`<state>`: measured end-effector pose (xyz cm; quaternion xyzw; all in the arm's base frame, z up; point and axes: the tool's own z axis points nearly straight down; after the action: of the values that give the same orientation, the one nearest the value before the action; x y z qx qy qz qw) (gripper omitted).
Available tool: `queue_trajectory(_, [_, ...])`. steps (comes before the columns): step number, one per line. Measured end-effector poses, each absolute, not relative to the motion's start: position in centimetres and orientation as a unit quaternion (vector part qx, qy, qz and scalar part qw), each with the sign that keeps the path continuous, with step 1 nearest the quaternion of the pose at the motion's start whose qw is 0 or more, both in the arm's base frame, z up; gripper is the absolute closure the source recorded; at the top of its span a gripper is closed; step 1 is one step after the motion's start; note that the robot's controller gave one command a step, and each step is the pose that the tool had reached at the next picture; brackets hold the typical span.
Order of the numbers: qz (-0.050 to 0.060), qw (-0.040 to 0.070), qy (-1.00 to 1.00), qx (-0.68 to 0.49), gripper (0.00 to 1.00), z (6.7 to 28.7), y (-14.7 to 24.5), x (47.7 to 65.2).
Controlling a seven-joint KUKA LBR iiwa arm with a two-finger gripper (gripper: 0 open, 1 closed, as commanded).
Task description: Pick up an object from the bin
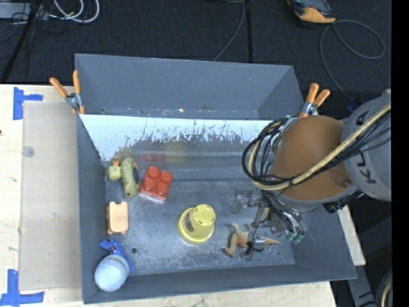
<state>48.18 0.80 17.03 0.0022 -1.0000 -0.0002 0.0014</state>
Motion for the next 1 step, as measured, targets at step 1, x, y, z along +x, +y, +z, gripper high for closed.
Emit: queue_trajectory(1, [0.0, 0.001, -1.0, 0.002, 0.0, 17.03, 0.8, 48.19])
